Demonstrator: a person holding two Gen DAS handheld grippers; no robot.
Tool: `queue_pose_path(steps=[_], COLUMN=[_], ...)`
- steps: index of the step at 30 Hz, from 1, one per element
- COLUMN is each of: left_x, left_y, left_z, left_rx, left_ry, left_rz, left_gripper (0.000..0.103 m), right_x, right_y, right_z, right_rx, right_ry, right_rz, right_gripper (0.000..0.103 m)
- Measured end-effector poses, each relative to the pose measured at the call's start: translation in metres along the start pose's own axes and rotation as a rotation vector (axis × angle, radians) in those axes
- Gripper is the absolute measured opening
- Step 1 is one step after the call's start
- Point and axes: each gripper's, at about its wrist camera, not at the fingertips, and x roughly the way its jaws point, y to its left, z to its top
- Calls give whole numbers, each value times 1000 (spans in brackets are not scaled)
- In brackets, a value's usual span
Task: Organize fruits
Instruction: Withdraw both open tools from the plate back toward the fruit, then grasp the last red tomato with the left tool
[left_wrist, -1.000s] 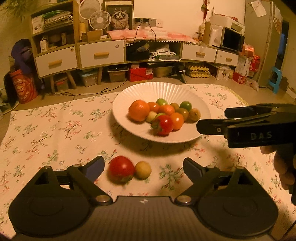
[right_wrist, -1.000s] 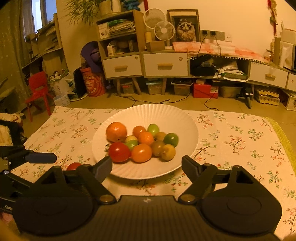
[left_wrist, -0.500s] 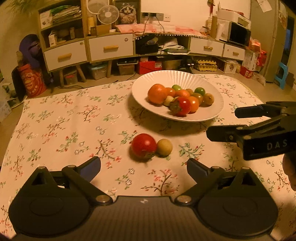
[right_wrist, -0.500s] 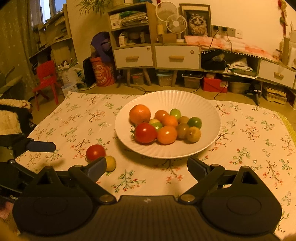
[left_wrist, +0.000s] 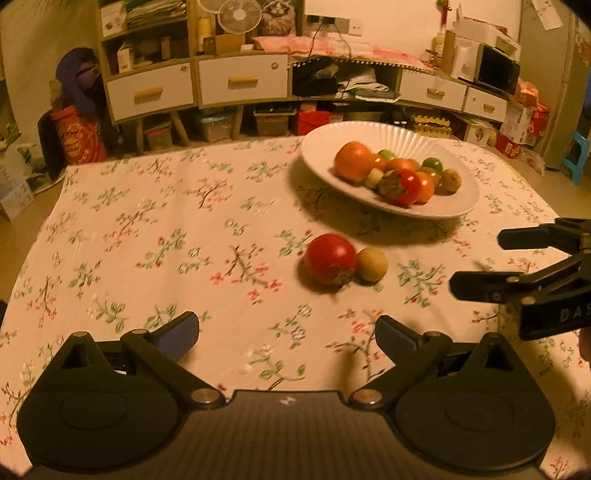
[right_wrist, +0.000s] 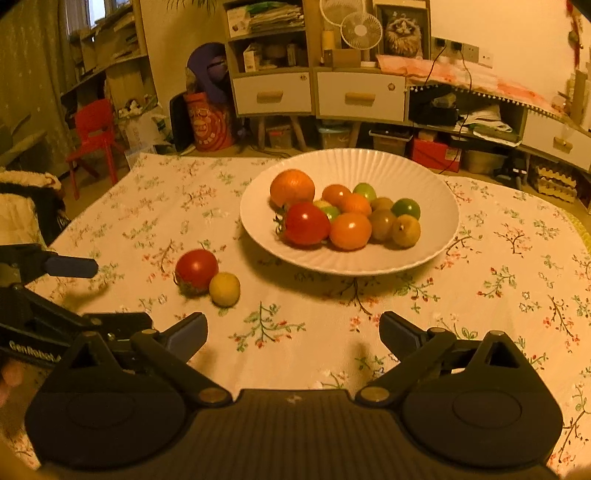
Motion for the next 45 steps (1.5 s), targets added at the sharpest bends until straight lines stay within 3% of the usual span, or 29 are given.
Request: queue_pose_path(steps=[9,15,22,37,42,45], left_x=[17,26,35,38,38,37], left_y=[11,6,1,-6,-9,-12], left_z=[-8,-5,-2,10,13,12], left_rx=[-68,-45,-6,17,16,26], left_ry=[14,-25,-87,-134,-135,-132], left_rz=[12,34,-10,-127,-154,-146], left_gripper=[102,102,101,62,42,42], right_x=[11,15,20,24,23,23], right_y=[-2,-2,-2,2,2,3], right_z=[-11,-13,-13,-13,-13,-14], right_rx=[13,4,-15,-63,-74,-76], right_ry=[36,46,48,37,31,28], right_rz=[-18,-29,-48,-51,-42,-43], right_gripper=[101,101,102,103,103,103])
